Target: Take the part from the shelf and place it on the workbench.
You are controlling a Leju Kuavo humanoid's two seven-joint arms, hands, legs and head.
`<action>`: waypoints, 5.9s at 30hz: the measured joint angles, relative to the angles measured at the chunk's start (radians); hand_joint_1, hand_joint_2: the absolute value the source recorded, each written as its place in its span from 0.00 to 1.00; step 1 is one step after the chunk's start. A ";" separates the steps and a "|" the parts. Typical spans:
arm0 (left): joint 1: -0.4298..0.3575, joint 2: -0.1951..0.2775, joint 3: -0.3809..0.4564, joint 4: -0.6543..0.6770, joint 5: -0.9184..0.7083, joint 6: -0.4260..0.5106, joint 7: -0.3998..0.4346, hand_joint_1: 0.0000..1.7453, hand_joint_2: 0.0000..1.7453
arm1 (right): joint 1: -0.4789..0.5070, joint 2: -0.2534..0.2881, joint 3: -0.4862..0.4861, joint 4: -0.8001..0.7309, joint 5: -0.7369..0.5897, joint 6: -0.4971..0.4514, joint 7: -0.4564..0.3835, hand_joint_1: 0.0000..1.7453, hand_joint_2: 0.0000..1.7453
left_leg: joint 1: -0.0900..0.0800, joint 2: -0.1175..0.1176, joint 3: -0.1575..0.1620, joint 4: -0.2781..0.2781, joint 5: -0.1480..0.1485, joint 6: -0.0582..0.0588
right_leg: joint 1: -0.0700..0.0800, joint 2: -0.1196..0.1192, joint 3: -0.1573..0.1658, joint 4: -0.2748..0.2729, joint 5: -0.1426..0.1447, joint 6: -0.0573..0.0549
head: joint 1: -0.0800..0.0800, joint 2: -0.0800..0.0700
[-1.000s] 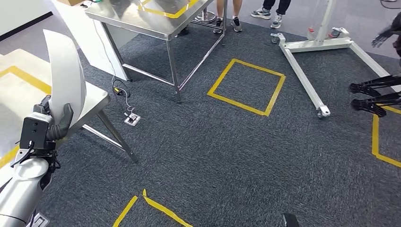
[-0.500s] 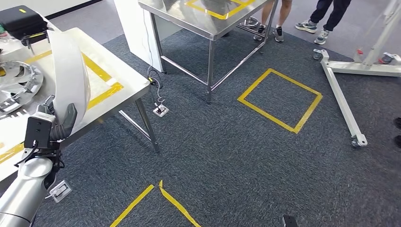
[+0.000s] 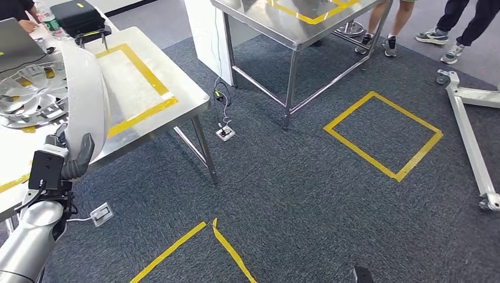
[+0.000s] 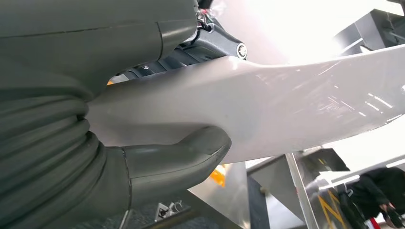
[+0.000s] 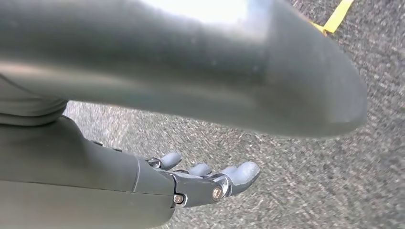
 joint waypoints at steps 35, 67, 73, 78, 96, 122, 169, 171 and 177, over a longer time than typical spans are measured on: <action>0.012 0.049 0.015 -0.017 0.004 0.041 0.000 1.00 1.00 | -0.002 -0.002 0.000 0.003 0.010 0.012 -0.001 0.00 0.00 | -0.008 0.072 0.081 -0.191 0.076 0.023 | 0.005 -0.041 0.023 -0.002 -0.022 0.030 | -0.003 0.000; -0.038 0.000 0.012 0.067 -0.078 0.090 0.002 1.00 1.00 | -0.015 0.008 -0.027 0.006 -0.014 -0.014 0.029 0.00 0.00 | 0.058 -0.056 0.100 -0.231 0.093 -0.013 | -0.057 0.088 -0.033 0.041 -0.004 0.127 | 0.026 0.000; -0.060 -0.031 0.001 0.077 -0.109 0.080 0.017 1.00 1.00 | -0.011 0.018 -0.041 0.006 -0.032 -0.019 0.019 0.00 0.00 | 0.058 -0.042 0.077 -0.172 0.048 -0.037 | -0.053 0.088 -0.031 0.054 -0.024 0.053 | 0.015 0.000; -0.071 -0.087 -0.015 0.087 -0.147 0.086 0.027 1.00 1.00 | -0.004 0.022 -0.054 0.006 -0.041 -0.024 0.022 0.00 0.00 | 0.031 -0.009 -0.067 0.098 -0.049 -0.006 | -0.031 0.073 -0.013 0.052 -0.039 0.031 | 0.003 0.000; -0.077 -0.158 -0.039 0.084 -0.216 0.130 0.059 1.00 1.00 | -0.001 0.026 -0.060 0.007 -0.011 -0.016 -0.002 0.00 0.00 | -0.015 -0.027 0.127 -0.194 0.033 0.076 | -0.008 0.074 -0.116 0.162 -0.012 0.062 | 0.013 0.000; -0.042 -0.163 -0.041 0.040 -0.304 0.141 0.083 1.00 1.00 | -0.005 0.022 -0.059 0.007 0.007 -0.006 0.000 0.00 0.00 | 0.006 -0.012 0.082 -0.198 0.070 0.062 | -0.028 0.071 0.016 0.064 -0.086 0.084 | 0.006 0.000; -0.051 -0.183 -0.045 0.069 -0.335 0.152 0.093 1.00 1.00 | 0.006 0.014 -0.059 0.008 0.025 0.016 -0.020 0.00 0.00 | -0.010 -0.016 0.082 -0.050 -0.064 0.025 | -0.006 0.074 -0.016 -0.020 0.025 0.011 | 0.003 0.000; -0.046 -0.182 -0.045 0.072 -0.336 0.152 0.096 1.00 1.00 | 0.005 0.014 -0.059 0.008 0.026 0.016 -0.020 0.00 0.00 | -0.004 -0.014 0.004 0.066 -0.086 0.018 | -0.007 0.075 0.000 -0.020 0.011 0.011 | 0.002 0.000; -0.043 -0.177 -0.045 0.072 -0.337 0.154 0.101 1.00 1.00 | 0.006 0.014 -0.059 0.008 0.031 0.018 -0.020 0.00 0.00 | 0.000 -0.010 0.067 -0.177 0.091 0.022 | -0.010 0.079 0.051 -0.017 -0.038 0.037 | 0.002 0.000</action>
